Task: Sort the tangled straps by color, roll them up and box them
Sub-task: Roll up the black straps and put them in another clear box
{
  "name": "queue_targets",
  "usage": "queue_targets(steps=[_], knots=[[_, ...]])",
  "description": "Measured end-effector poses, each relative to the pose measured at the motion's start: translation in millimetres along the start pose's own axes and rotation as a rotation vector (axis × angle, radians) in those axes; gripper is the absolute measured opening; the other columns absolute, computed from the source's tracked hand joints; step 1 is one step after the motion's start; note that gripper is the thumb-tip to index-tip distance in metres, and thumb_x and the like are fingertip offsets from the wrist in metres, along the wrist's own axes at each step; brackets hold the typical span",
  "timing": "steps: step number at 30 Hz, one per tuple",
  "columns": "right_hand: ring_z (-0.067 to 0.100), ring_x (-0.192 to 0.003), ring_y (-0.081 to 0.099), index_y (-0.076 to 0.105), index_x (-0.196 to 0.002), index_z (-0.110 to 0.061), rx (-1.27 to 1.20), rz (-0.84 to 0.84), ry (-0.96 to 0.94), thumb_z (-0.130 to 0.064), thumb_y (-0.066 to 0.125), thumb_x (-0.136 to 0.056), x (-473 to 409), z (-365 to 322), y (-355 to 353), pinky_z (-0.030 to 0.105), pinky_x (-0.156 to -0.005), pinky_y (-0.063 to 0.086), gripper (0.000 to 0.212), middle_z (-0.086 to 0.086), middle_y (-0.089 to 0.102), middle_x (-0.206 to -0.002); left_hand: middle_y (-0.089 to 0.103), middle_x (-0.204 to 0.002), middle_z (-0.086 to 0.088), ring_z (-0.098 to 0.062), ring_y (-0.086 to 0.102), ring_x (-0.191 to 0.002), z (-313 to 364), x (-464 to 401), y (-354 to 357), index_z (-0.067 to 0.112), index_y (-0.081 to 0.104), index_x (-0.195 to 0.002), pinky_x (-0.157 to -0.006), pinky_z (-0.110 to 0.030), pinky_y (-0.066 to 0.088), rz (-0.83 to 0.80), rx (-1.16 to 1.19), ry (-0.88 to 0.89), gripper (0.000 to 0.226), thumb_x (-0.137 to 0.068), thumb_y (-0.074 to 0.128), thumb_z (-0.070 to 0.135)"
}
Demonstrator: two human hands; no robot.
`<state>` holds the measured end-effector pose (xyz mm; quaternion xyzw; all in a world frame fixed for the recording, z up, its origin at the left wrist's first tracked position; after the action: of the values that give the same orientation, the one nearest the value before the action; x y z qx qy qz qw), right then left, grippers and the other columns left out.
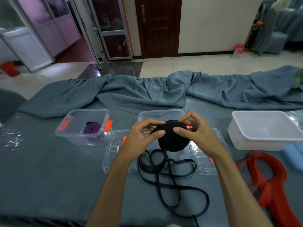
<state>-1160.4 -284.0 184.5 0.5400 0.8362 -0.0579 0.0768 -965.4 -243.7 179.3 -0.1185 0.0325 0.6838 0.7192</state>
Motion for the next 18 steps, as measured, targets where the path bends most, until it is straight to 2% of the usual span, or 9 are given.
queue_targets(steps=[5,7,9,11,13,14,16,18], knots=[[0.024,-0.096,0.079,0.070,-0.125,-0.027,0.001,0.066,-0.107,-0.027,0.087,-0.088,-3.3,-16.7,1.2,0.030,-0.078,0.064,0.041,0.006,0.081,-0.103,0.077,-0.124,0.002,-0.017,0.072,-0.115,-2.0,-4.3,0.4,0.033,0.078,-0.121,-0.097,-0.027,0.055,0.020,0.086,-0.020,0.033,-0.088,0.082,0.033],[0.022,-0.100,0.078,0.073,-0.123,-0.027,-0.063,0.100,-0.117,-0.020,0.085,-0.089,-3.7,-14.6,4.4,0.026,-0.079,0.062,0.037,0.006,0.080,-0.108,0.077,-0.125,0.000,-0.016,0.072,-0.116,1.0,-7.5,-3.2,0.032,0.076,-0.127,-0.099,-0.024,0.054,-0.017,0.093,-0.007,0.038,-0.089,0.082,0.031],[0.025,-0.099,0.078,0.072,-0.112,-0.023,-0.083,0.068,-0.070,-0.018,0.086,-0.087,-5.1,-8.9,9.2,0.029,-0.078,0.063,0.029,0.008,0.079,-0.110,0.078,-0.120,0.003,-0.013,0.073,-0.112,1.9,-9.5,-10.6,0.035,0.078,-0.123,-0.096,-0.020,0.054,0.000,0.056,0.010,0.037,-0.087,0.085,0.040],[0.034,-0.093,0.079,0.064,-0.106,-0.020,-0.077,-0.007,0.017,-0.020,0.090,-0.084,-7.0,-2.3,11.8,0.039,-0.074,0.065,0.034,0.013,0.080,-0.106,0.079,-0.113,0.006,-0.012,0.074,-0.107,-0.5,-9.8,-16.7,0.037,0.080,-0.111,-0.092,-0.019,0.056,0.061,0.015,0.015,0.036,-0.079,0.088,0.052],[0.036,-0.087,0.079,0.061,-0.106,-0.020,-0.042,-0.025,0.043,-0.022,0.091,-0.081,-8.3,-2.2,8.4,0.041,-0.072,0.066,0.039,0.015,0.081,-0.099,0.080,-0.109,0.004,-0.015,0.076,-0.104,-6.1,-9.8,-17.2,0.036,0.080,-0.103,-0.092,-0.024,0.058,0.102,0.031,0.013,0.036,-0.074,0.091,0.054],[0.035,-0.086,0.079,0.063,-0.110,-0.020,-0.022,-0.010,0.017,-0.023,0.092,-0.081,-8.7,-4.7,6.3,0.040,-0.073,0.066,0.040,0.014,0.081,-0.098,0.080,-0.111,0.002,-0.017,0.076,-0.106,-9.5,-9.8,-16.2,0.034,0.080,-0.104,-0.095,-0.029,0.059,0.102,0.062,0.008,0.036,-0.075,0.091,0.052],[0.032,-0.089,0.080,0.068,-0.115,-0.022,-0.020,0.047,-0.049,-0.025,0.090,-0.082,-8.7,-9.2,4.7,0.040,-0.075,0.066,0.039,0.012,0.081,-0.101,0.078,-0.121,-0.003,-0.024,0.073,-0.117,-16.1,-11.2,-11.9,0.030,0.079,-0.119,-0.104,-0.039,0.058,0.012,0.161,-0.035,0.041,-0.081,0.090,0.042],[0.030,-0.092,0.079,0.068,-0.108,-0.023,-0.072,0.093,-0.071,-0.024,0.090,-0.082,-9.7,-7.5,4.6,0.038,-0.074,0.065,0.034,0.010,0.080,-0.105,0.075,-0.130,-0.007,-0.025,0.070,-0.125,-16.0,-12.0,-8.1,0.027,0.073,-0.134,-0.105,-0.033,0.056,-0.091,0.221,-0.063,0.049,-0.087,0.087,0.031]])
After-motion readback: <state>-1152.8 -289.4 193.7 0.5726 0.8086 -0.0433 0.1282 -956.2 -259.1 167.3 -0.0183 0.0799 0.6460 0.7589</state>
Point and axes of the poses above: each hand's wrist, its own x-axis away from the middle knuckle, its own y-axis out of the palm, z = x × y, the point moved 8 cm from there along -x, towards the middle knuckle
